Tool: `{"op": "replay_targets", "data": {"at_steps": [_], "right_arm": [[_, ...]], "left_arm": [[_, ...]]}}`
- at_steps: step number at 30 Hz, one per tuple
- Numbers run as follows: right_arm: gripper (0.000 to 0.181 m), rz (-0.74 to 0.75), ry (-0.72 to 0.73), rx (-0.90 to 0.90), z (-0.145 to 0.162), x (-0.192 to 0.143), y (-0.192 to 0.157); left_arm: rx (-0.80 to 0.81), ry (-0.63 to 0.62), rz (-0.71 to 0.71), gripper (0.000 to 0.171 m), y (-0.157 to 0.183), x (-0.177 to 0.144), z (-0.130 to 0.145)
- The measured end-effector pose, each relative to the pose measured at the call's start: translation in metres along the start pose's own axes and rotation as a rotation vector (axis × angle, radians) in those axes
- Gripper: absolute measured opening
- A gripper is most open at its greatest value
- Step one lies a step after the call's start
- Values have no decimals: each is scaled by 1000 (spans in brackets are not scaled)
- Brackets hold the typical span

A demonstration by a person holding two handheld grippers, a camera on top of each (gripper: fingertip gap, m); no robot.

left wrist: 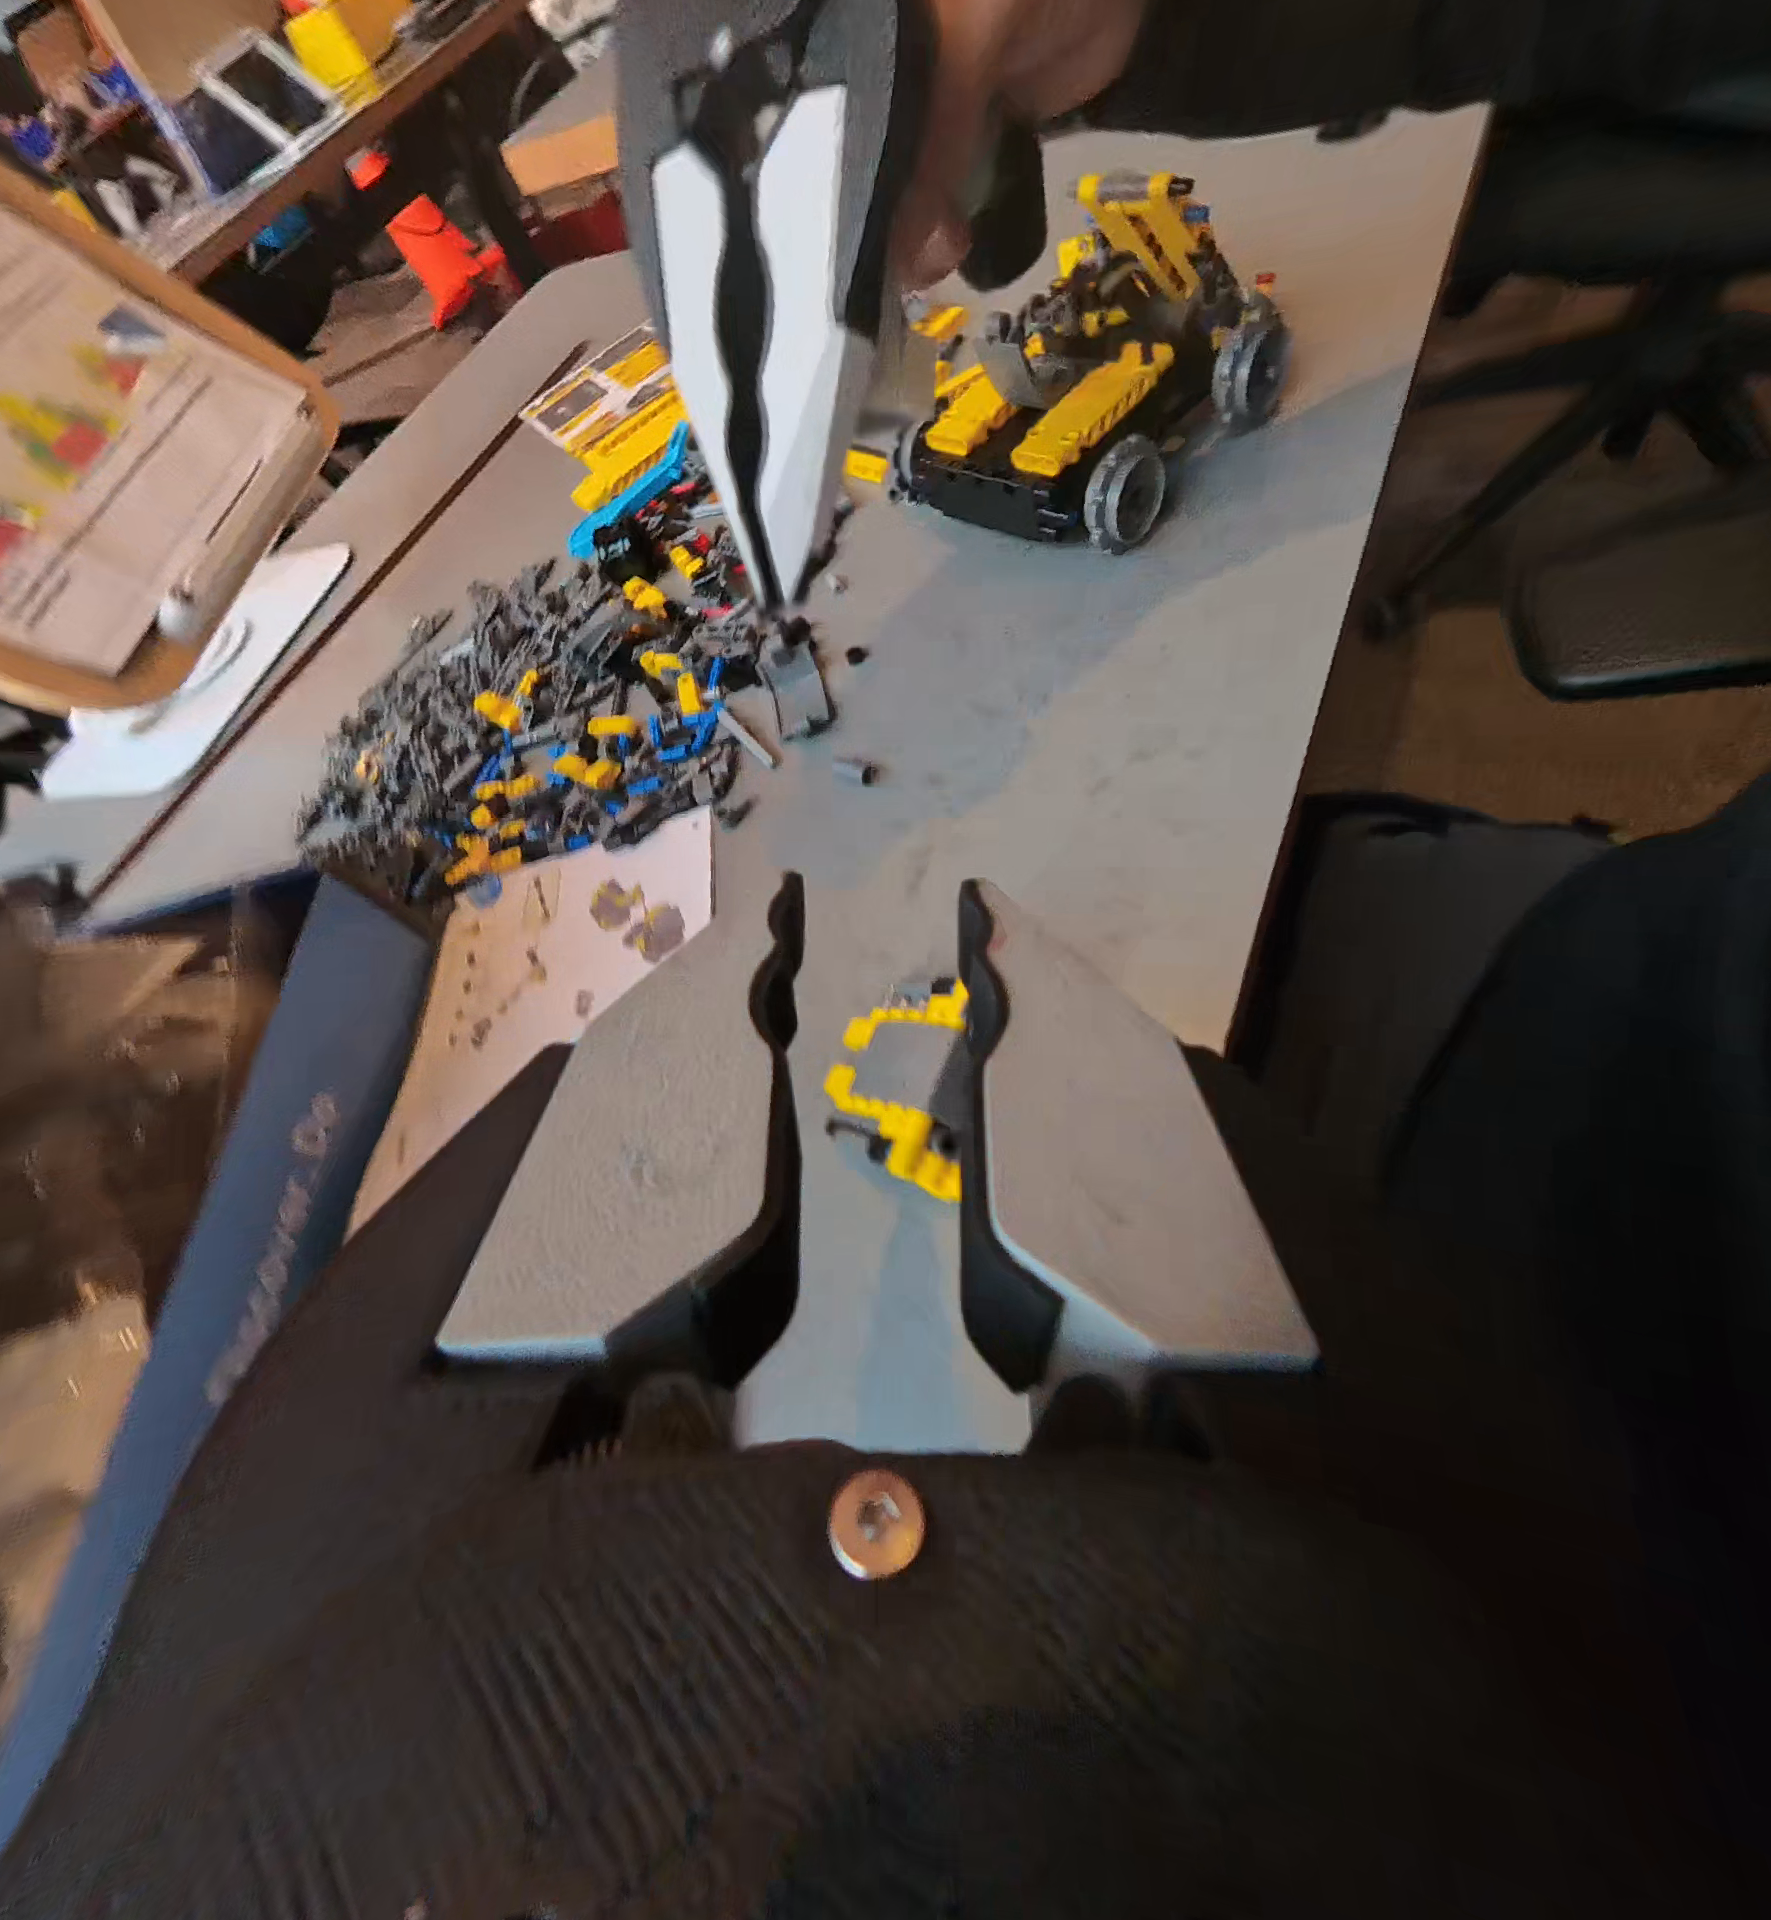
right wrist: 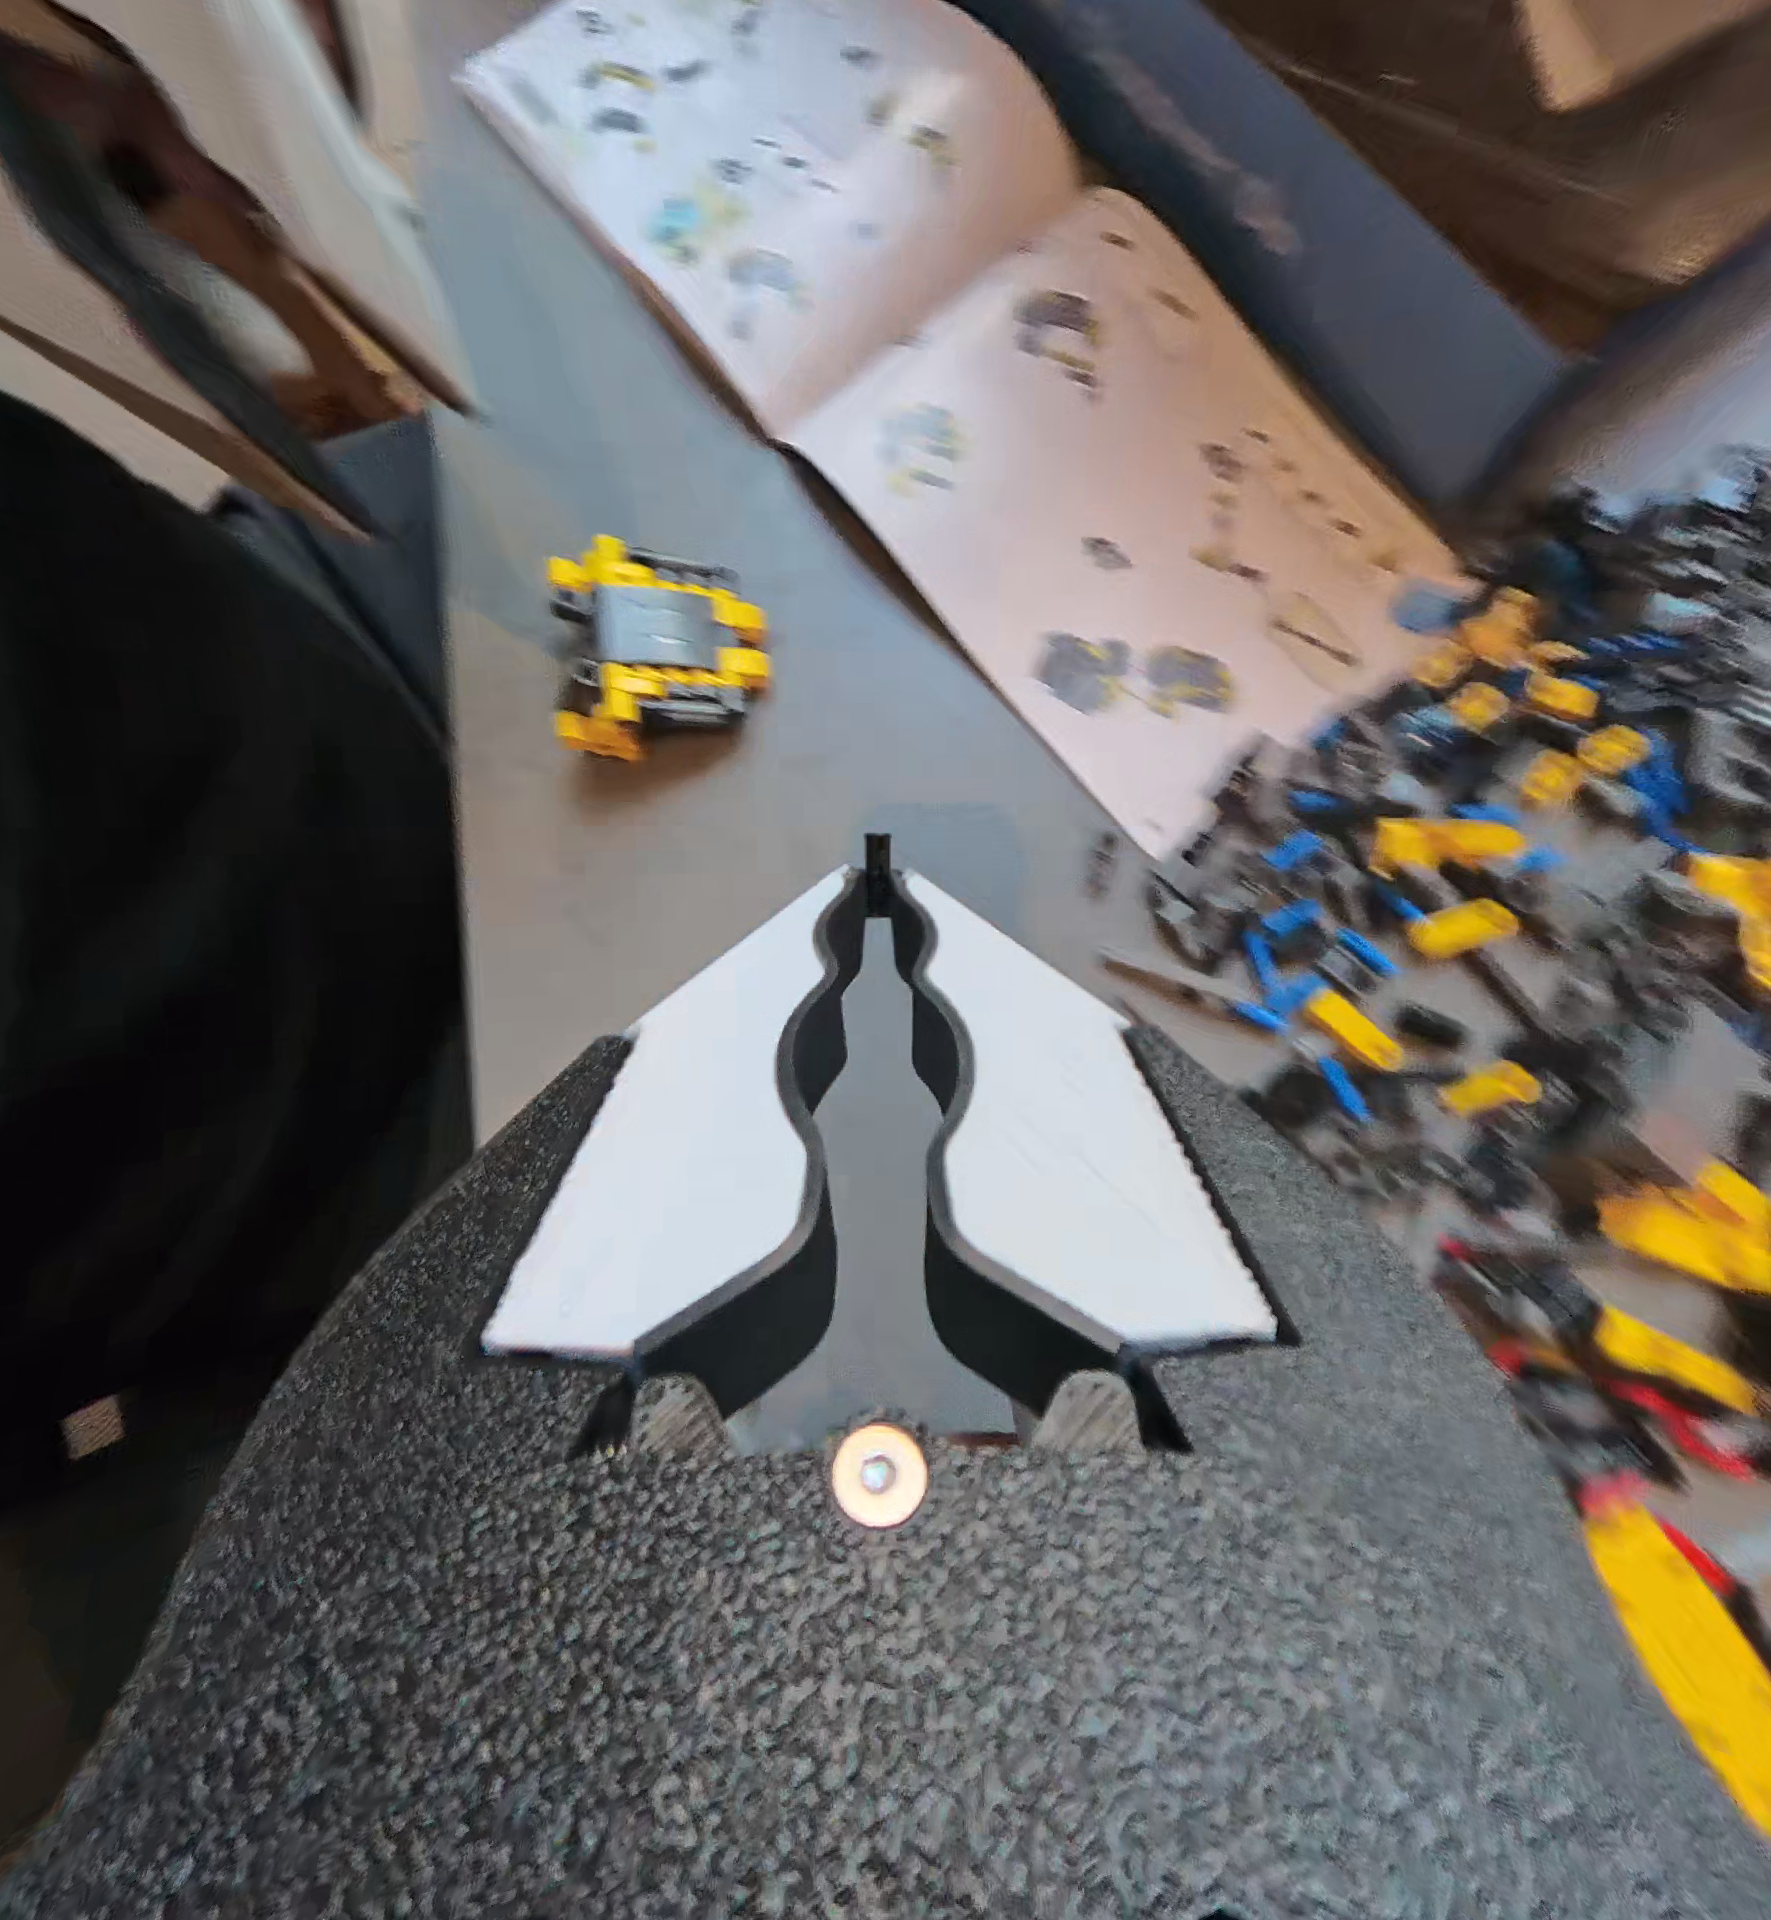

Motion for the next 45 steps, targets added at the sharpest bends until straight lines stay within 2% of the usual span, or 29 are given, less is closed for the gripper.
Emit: {"op": "replay_targets", "data": {"at_steps": [2,6,13,18,23,27,29,32,36,45], "right_arm": [[3,-78,-3,-27,-11,14,-20],[3,-182,-44,-28,-17,35,-40],[3,-334,-8,4,-22,49,-54],[3,-380,0,25,-21,53,-55],[3,-373,86,71,-19,52,-49],[8,-294,262,128,-12,41,-45],[2,-310,335,159,-9,37,-47],[2,-326,410,179,-8,36,-54],[3,-297,407,179,-7,41,-61],[3,-338,410,185,-8,45,-64]], "left_arm": [[121,-26,-4,22,1,16,-10],[306,-91,-63,21,6,40,-5],[419,-124,-84,19,21,51,-1],[460,-123,-124,2,27,51,1],[394,-108,-192,1,25,52,2],[184,-24,-207,1,21,45,3],[89,31,-188,1,21,41,4],[29,66,-187,1,21,39,5],[-2,87,-177,1,23,38,5],[-23,88,-186,1,25,38,9]]}}
Point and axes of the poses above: each gripper's, where its closed fingertips meet, x out along the fingers, z out of its underside, y = z × x across the jaws, the point moved 9 cm from there along -x, back along the fingers, and after that the axes turned 11 degrees about -y, right-handed, at the moved point
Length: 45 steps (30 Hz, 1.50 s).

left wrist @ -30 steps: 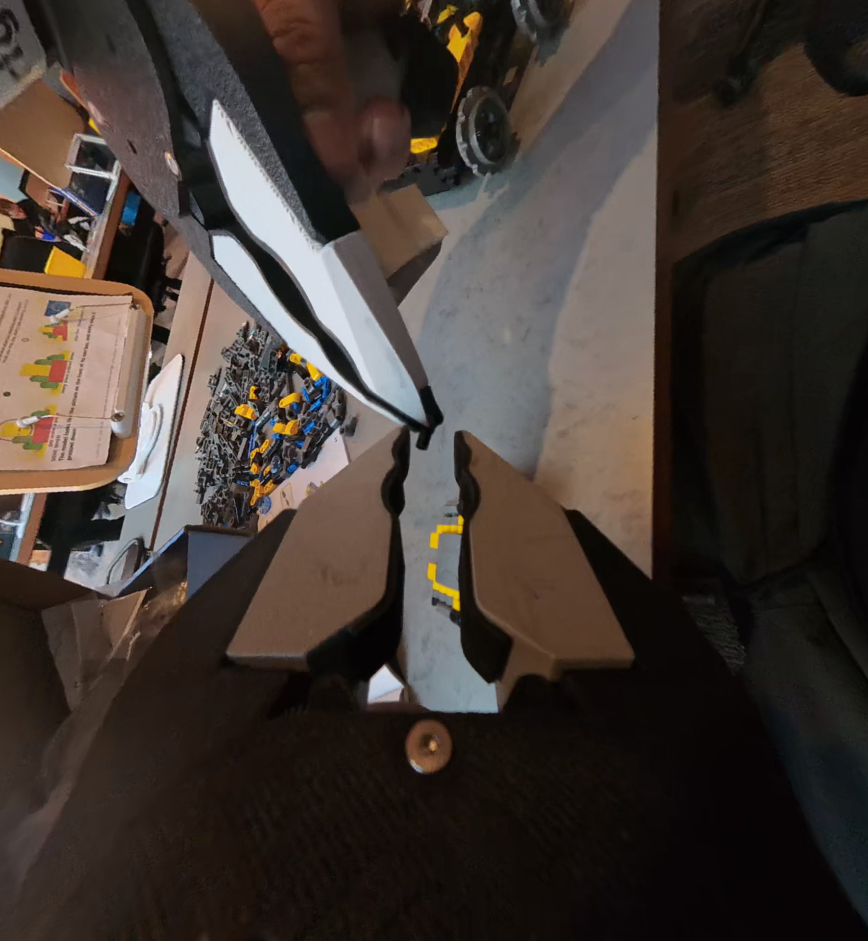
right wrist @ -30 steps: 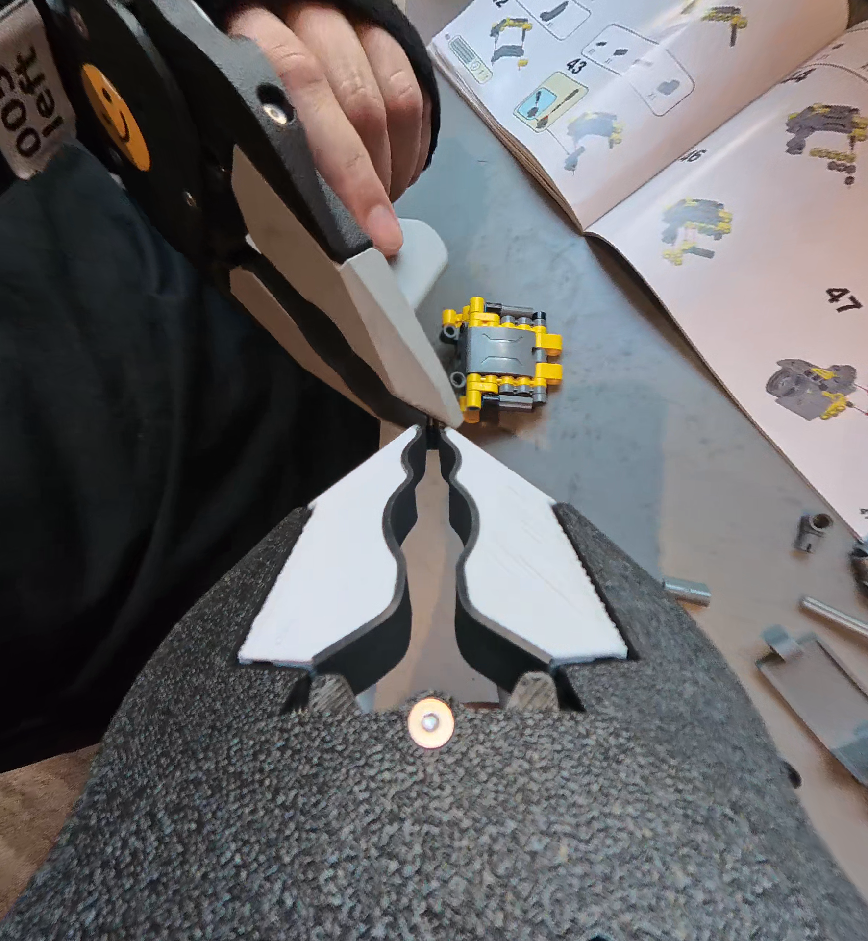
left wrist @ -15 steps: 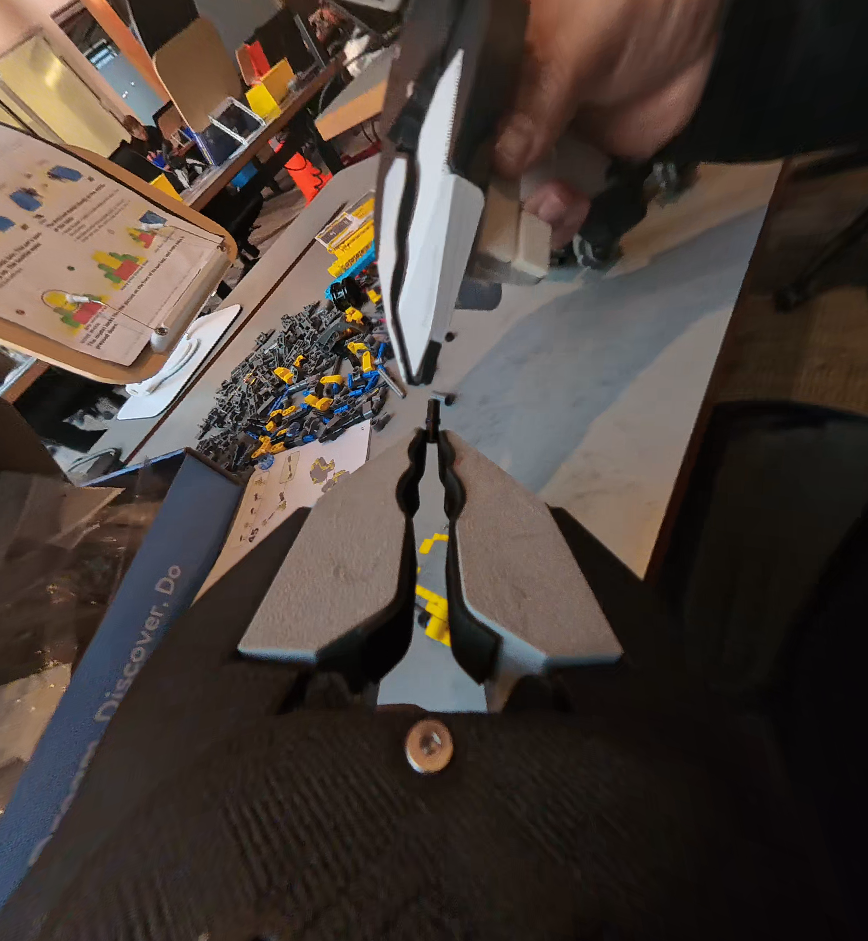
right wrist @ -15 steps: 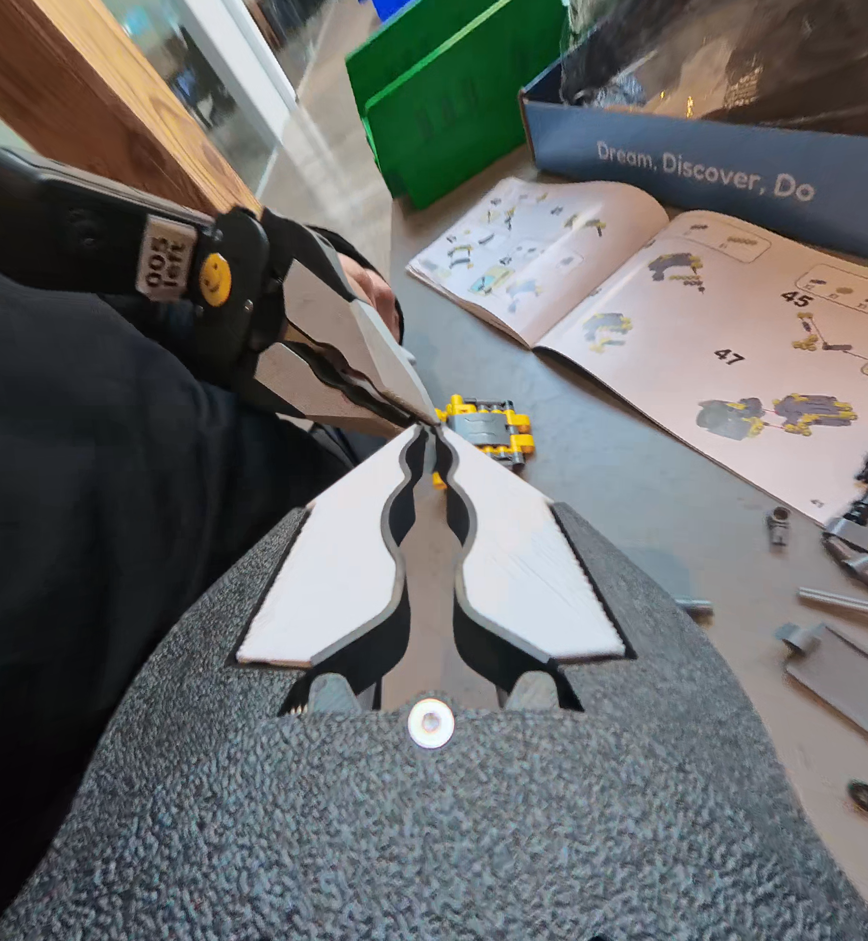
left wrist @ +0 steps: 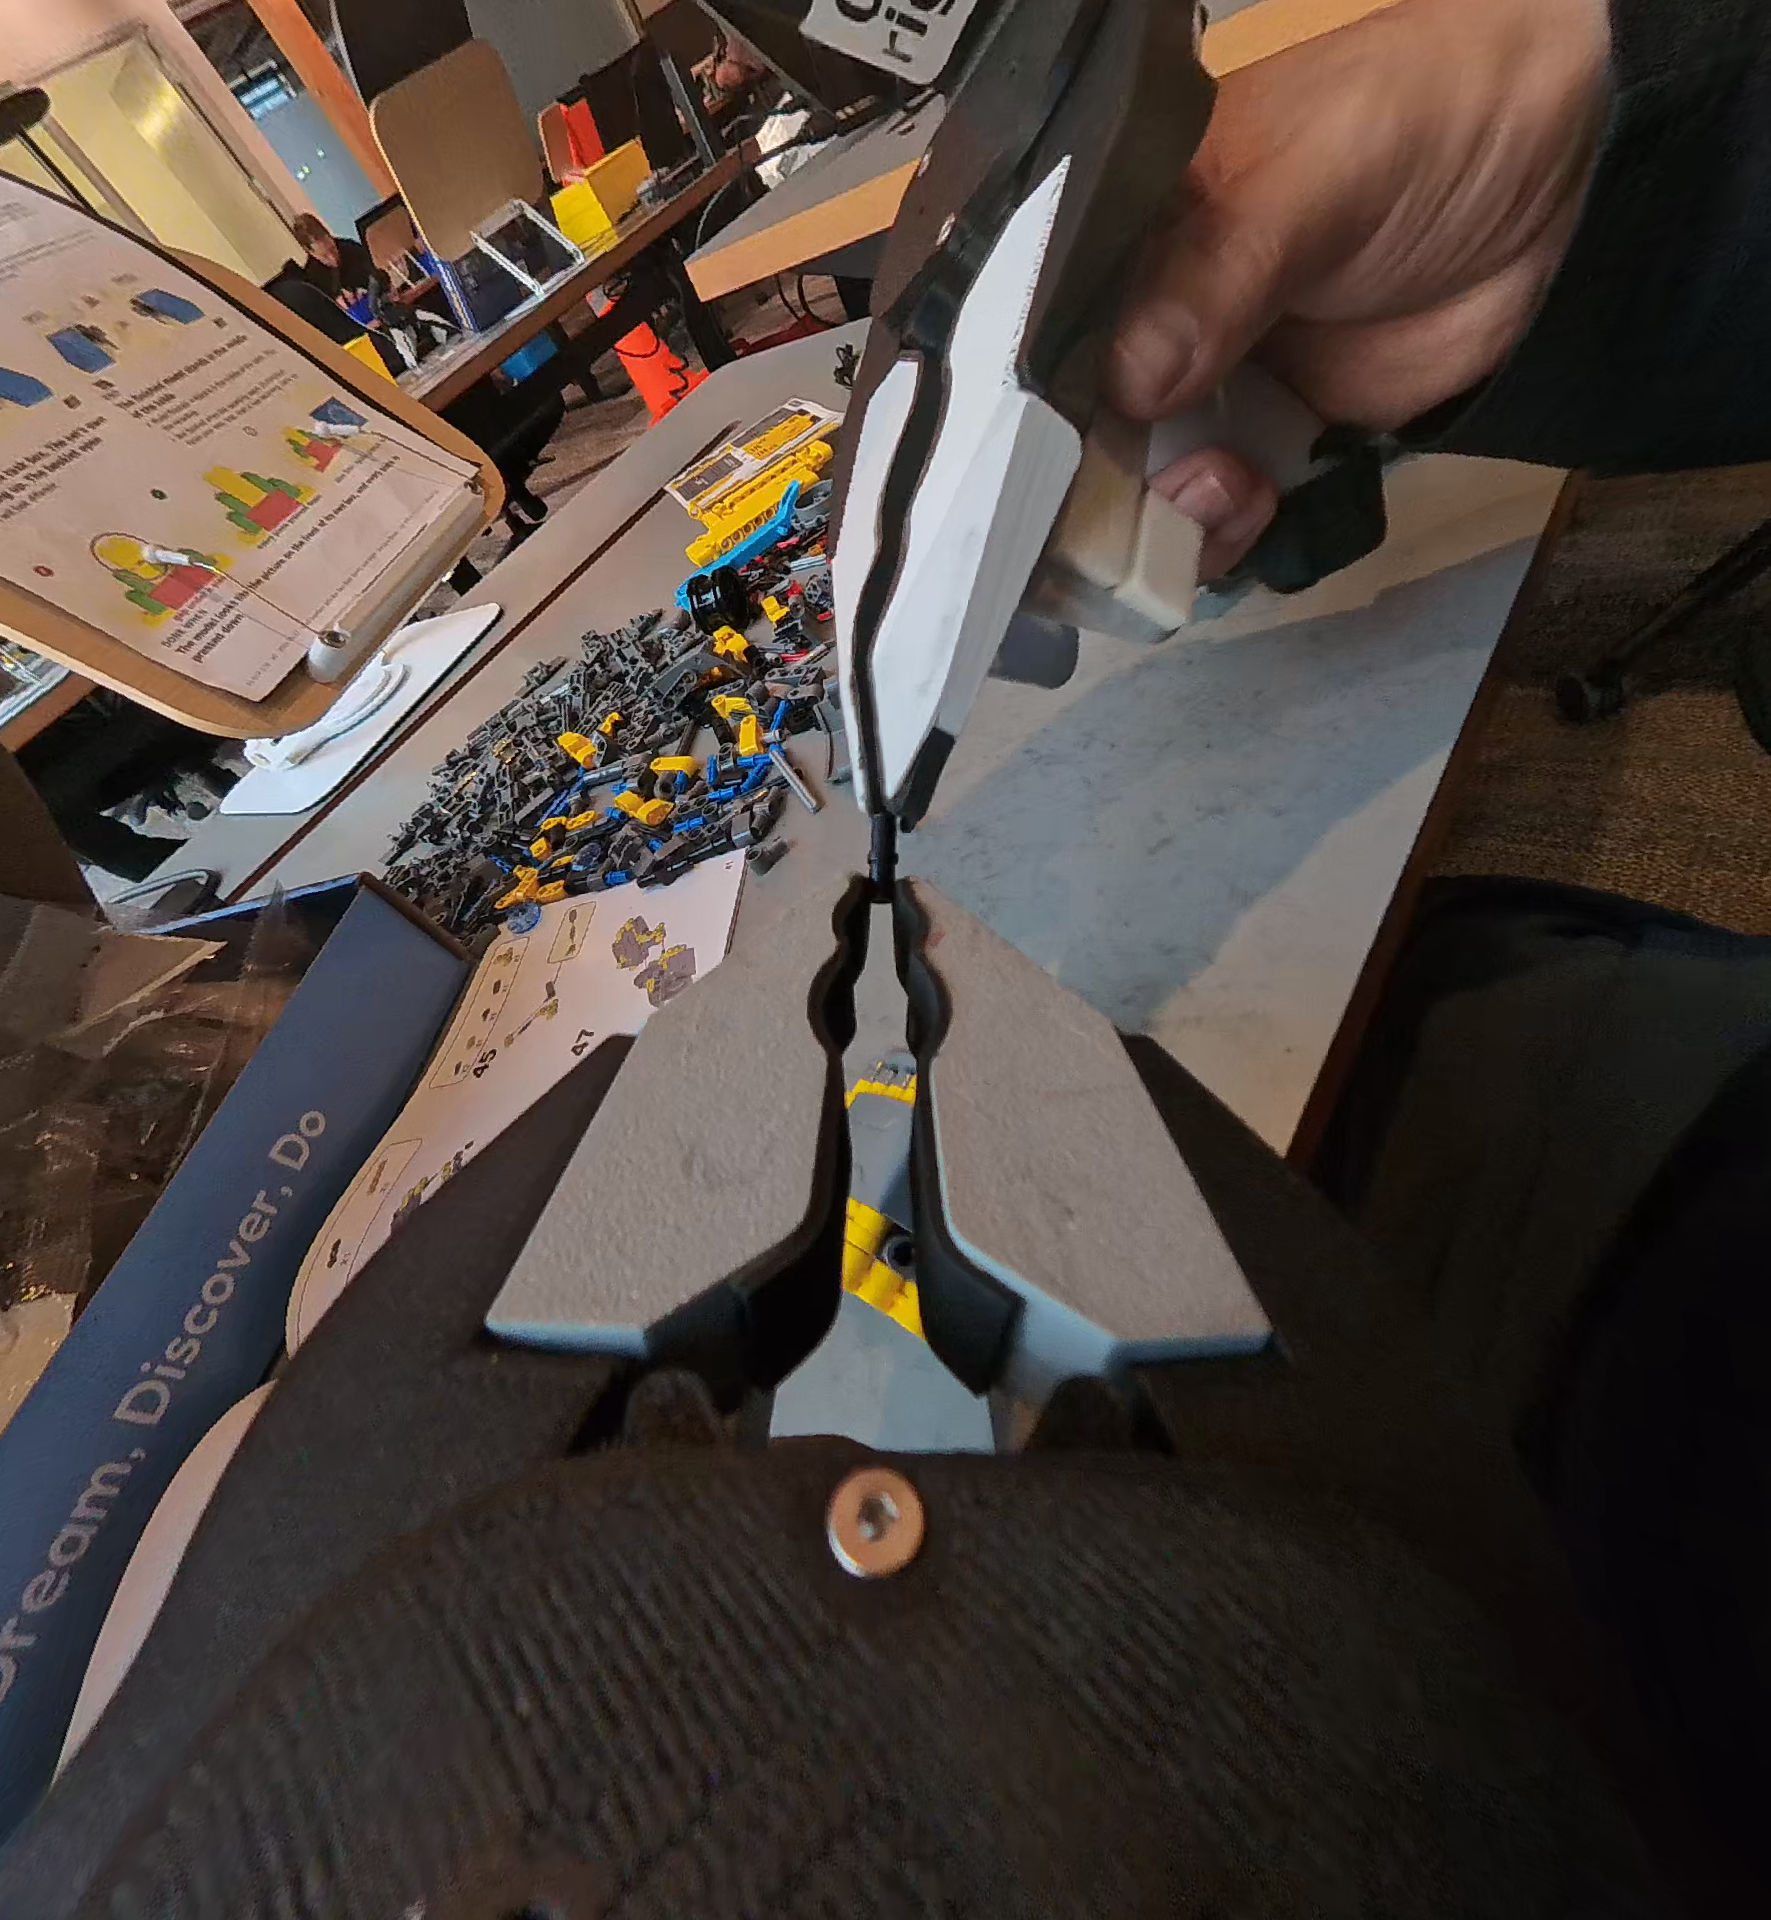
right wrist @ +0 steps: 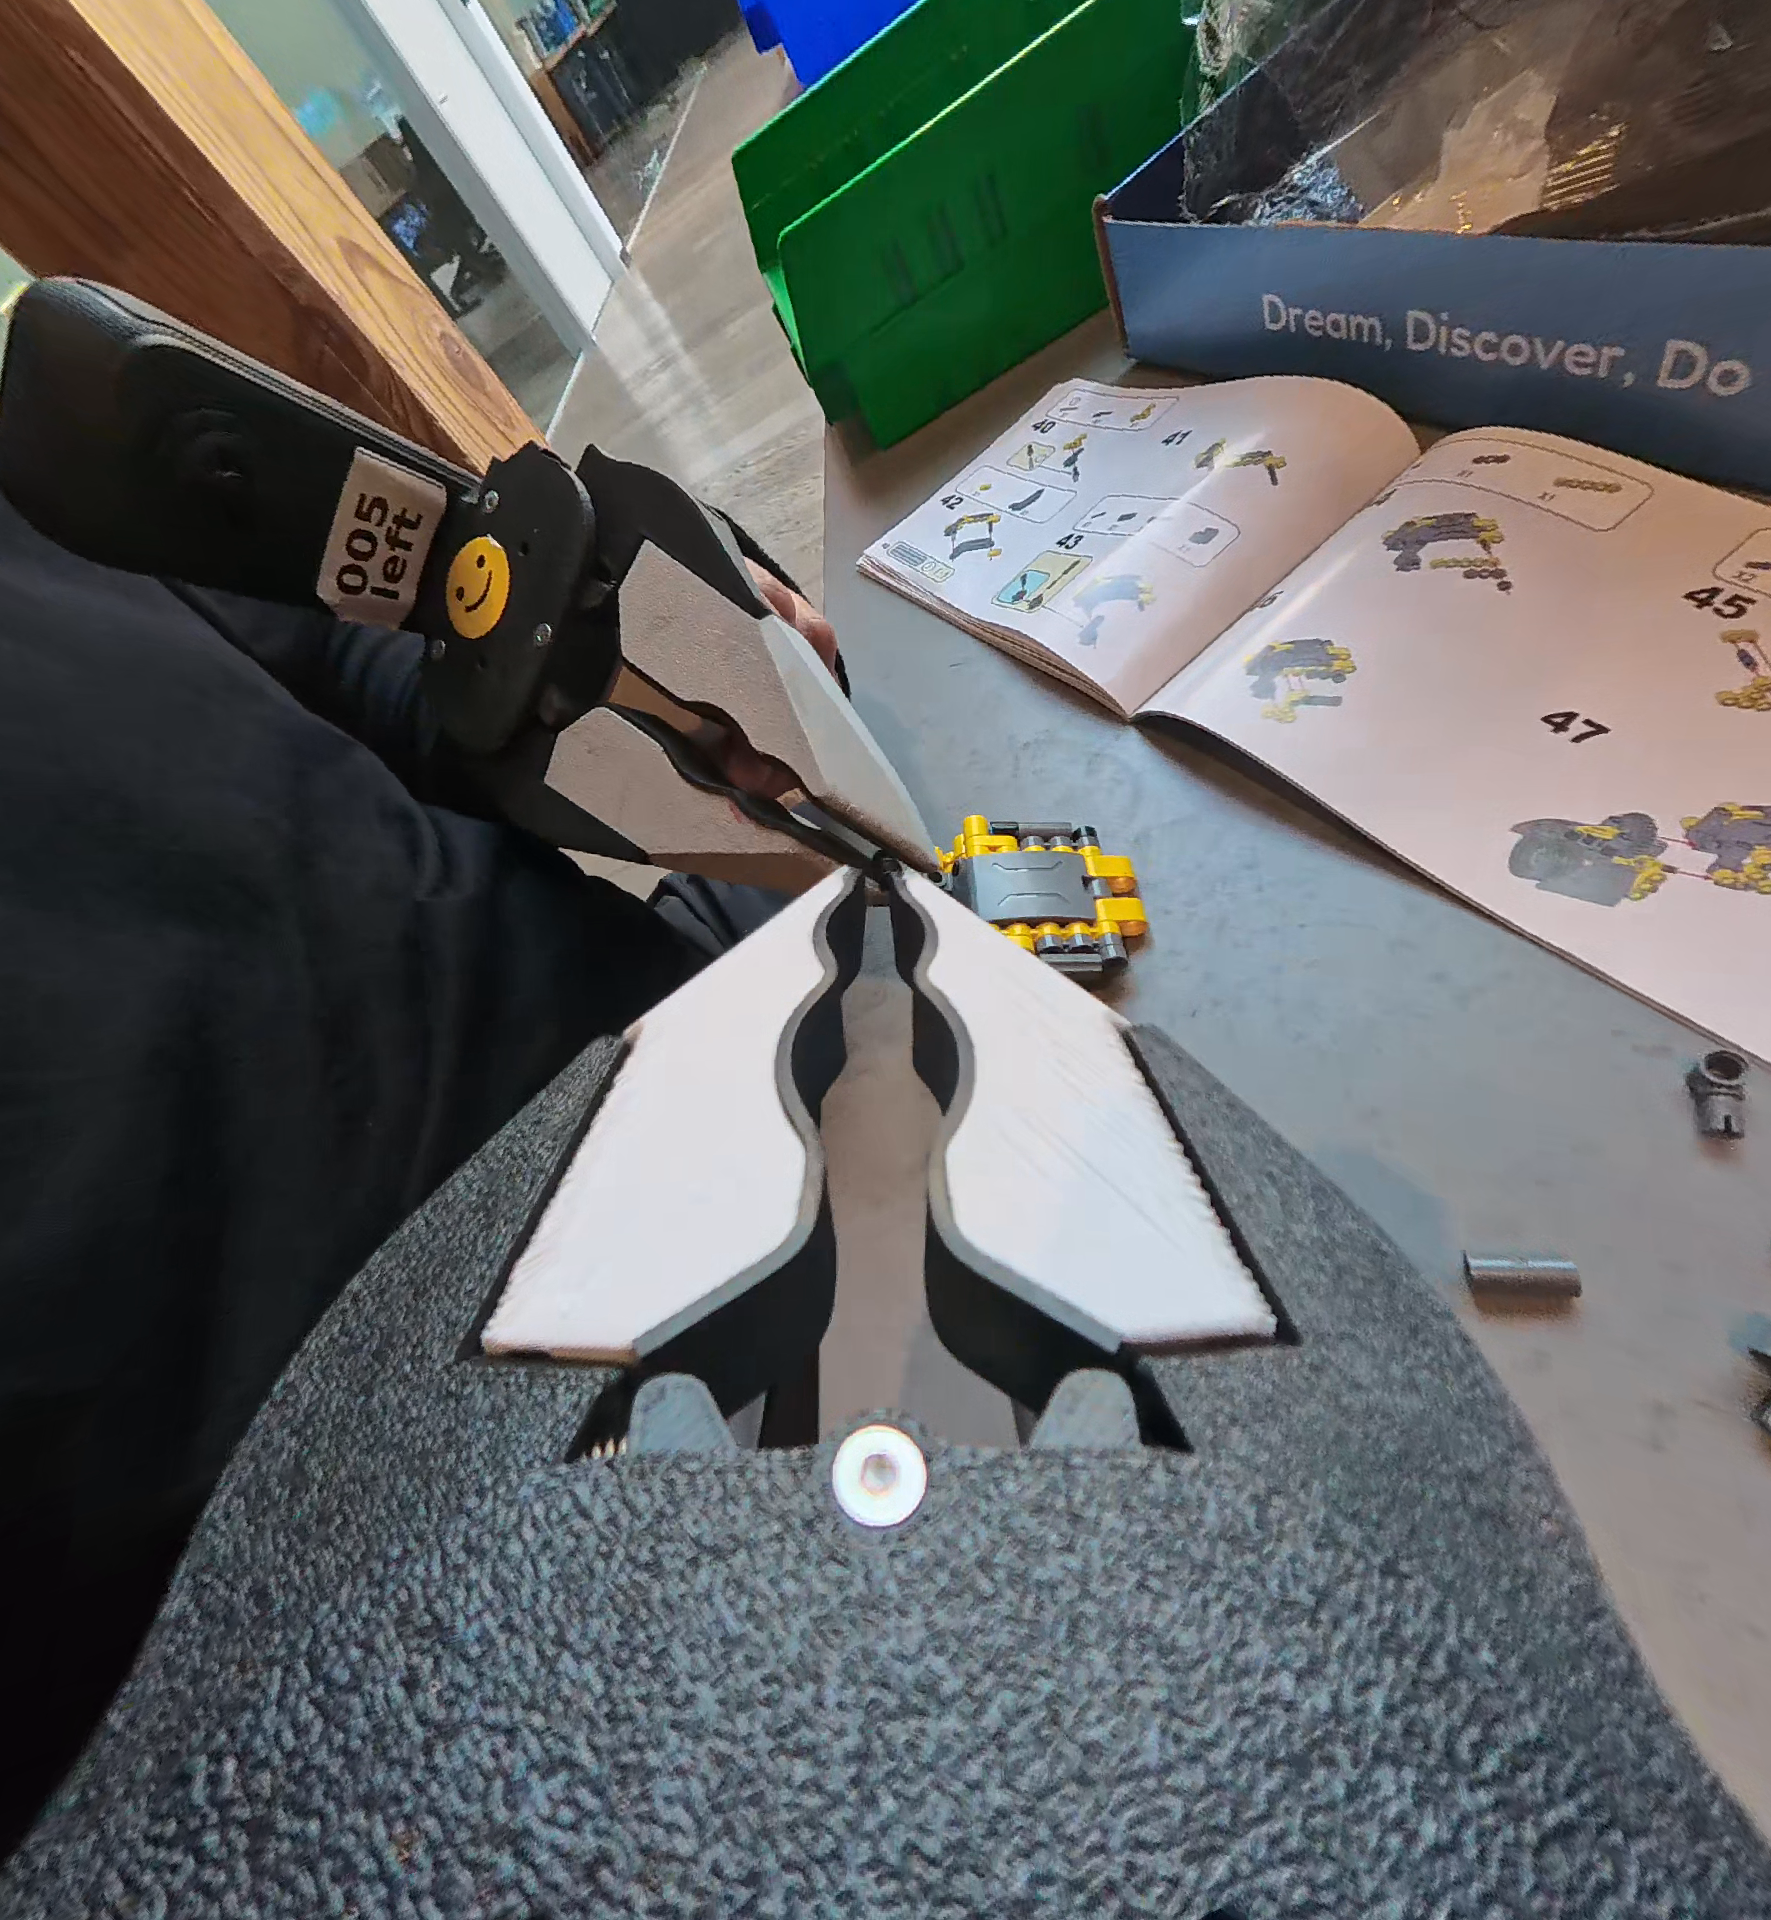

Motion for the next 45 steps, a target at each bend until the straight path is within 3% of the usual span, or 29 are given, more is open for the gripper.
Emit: {"op": "replay_targets", "data": {"at_steps": [7,12,31,34,39,45], "right_arm": [[9,13,3,12,0,1,3],[3,11,-10,2,0,4,3],[3,29,-8,27,-4,11,5],[3,51,-7,26,-4,9,5],[3,123,-19,26,3,-5,7],[3,115,-36,40,13,-4,6]], "left_arm": [[4,6,-14,1,0,0,1],[20,4,-26,1,1,0,1],[-119,-17,11,1,-4,2,6],[-133,-21,35,9,-4,-2,6],[-217,-146,44,22,-17,-26,34],[-356,-281,191,26,-23,-29,59]]}}
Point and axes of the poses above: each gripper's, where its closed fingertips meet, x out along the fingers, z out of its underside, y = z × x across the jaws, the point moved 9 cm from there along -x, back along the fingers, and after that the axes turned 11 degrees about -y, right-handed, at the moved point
